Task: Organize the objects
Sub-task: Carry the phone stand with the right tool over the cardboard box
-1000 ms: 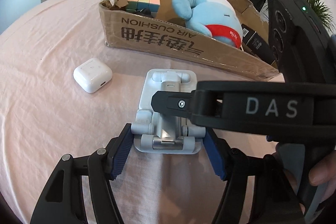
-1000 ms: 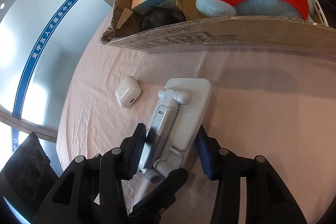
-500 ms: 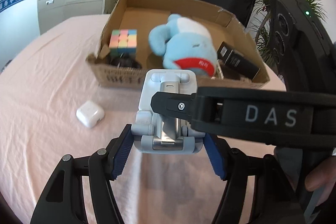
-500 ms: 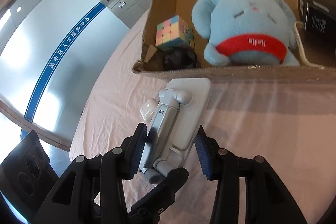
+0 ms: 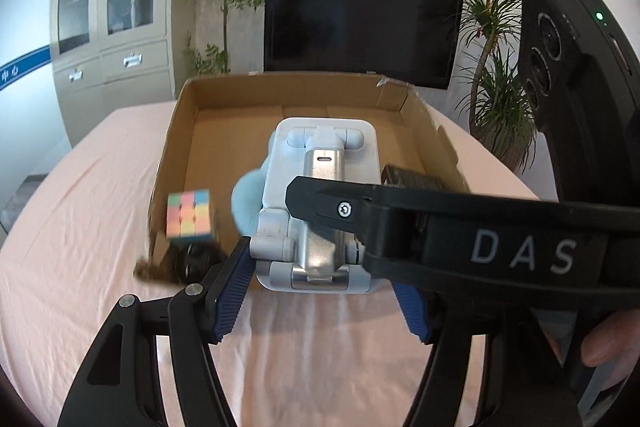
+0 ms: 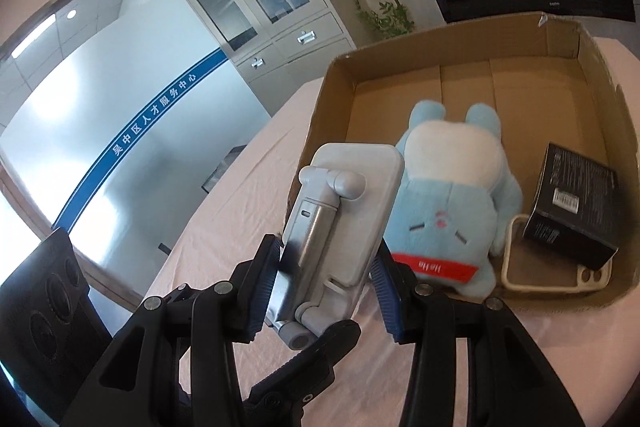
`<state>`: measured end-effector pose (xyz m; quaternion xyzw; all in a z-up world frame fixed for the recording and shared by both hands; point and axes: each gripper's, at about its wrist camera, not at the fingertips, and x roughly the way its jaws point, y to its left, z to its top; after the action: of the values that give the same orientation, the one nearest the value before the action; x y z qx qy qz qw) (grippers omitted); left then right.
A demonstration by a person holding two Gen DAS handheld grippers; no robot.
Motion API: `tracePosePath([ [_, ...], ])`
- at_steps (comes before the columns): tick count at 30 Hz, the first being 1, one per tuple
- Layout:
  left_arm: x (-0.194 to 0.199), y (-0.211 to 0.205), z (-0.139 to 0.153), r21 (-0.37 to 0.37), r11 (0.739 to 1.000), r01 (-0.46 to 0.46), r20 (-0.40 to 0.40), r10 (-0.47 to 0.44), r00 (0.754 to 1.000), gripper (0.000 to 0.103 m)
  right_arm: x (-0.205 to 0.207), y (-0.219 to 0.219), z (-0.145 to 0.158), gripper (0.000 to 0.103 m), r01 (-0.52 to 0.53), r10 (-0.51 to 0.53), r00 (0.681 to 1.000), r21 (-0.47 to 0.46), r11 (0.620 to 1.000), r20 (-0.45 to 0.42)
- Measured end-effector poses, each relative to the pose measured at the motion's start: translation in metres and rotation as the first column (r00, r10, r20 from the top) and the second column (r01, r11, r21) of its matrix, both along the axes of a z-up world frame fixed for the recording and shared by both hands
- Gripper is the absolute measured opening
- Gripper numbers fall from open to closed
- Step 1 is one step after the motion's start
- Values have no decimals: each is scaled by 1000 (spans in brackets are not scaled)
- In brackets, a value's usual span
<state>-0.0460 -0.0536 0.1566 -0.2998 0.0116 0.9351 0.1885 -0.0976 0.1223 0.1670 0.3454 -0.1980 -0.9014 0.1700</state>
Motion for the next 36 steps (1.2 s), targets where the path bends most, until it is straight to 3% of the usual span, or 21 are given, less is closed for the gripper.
tracePosePath([
  [7, -42, 32, 26, 12, 998, 70, -30, -69, 997, 65, -23, 46, 28, 44, 30, -32, 998, -37, 999, -54],
  [15, -81, 87, 16, -40, 987, 157, -19, -158, 987, 65, -45, 104, 15, 43, 92, -97, 994, -81, 992, -59],
  [27, -118, 139, -26, -26, 969, 245, 91, -242, 966, 65, -84, 162, -35, 43, 219, -215, 974, -51, 974, 71],
  [31, -128, 142, -42, -13, 968, 252, 154, -247, 957, 65, -93, 168, -46, 43, 228, -222, 968, -46, 973, 114],
  [36, -131, 145, -64, -26, 972, 232, 201, -222, 954, 66, -109, 162, -67, 44, 228, -229, 951, 29, 973, 210],
])
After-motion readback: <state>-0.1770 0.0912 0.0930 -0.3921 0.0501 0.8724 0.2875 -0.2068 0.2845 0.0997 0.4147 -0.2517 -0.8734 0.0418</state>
